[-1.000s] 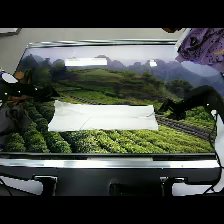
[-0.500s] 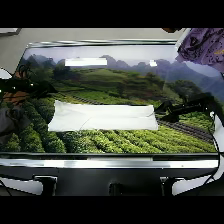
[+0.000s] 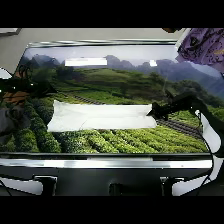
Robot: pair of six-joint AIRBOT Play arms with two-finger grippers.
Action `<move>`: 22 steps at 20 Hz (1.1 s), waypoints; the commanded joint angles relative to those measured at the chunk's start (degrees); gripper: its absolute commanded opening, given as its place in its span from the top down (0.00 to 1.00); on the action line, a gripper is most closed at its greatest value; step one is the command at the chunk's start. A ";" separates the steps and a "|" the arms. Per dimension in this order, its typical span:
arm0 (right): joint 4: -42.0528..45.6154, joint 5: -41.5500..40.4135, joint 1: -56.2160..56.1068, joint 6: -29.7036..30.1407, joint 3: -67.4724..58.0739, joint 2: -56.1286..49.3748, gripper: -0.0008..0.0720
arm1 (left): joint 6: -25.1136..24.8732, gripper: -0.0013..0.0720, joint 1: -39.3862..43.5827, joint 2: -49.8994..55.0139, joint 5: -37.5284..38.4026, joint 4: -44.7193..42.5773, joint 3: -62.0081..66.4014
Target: Fold the clothes and pants, and hang the long-sleeved shirts on hangers.
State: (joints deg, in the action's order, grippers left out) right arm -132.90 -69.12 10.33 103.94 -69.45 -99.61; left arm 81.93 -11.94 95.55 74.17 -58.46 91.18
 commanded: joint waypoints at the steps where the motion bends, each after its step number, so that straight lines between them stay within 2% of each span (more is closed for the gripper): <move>1: 5.53 0.76 -1.11 -6.84 -0.26 5.22 0.95 | -0.04 0.93 1.81 0.50 -0.13 2.78 -0.02; 2: 8.70 -0.61 -1.11 -9.60 -0.57 7.80 0.95 | 0.39 0.96 3.23 1.05 -0.26 3.67 -0.04; 7: 20.37 -6.03 -1.11 -18.25 -0.68 20.55 0.95 | 6.86 0.96 16.39 5.99 -2.75 4.87 -0.17; 9: 25.07 -9.64 -1.11 -21.11 -1.07 24.33 0.95 | 8.98 0.96 22.97 7.67 -6.86 7.04 -0.15; 13: 33.14 -19.54 -1.11 -24.41 -7.80 27.56 0.95 | 9.25 0.96 35.39 9.92 -18.49 15.47 -0.13; 18: 34.82 -22.80 -1.11 -26.97 -17.92 27.71 0.95 | 9.22 0.96 48.09 14.27 -31.08 28.85 -0.07; 22: 34.18 -24.70 -1.14 -28.15 -20.68 27.71 0.95 | 9.16 0.96 54.82 18.49 -35.69 37.33 2.19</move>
State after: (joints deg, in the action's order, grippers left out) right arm -99.13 -91.77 9.26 77.21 -87.57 -72.05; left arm 91.09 37.74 111.28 43.77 -28.51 91.98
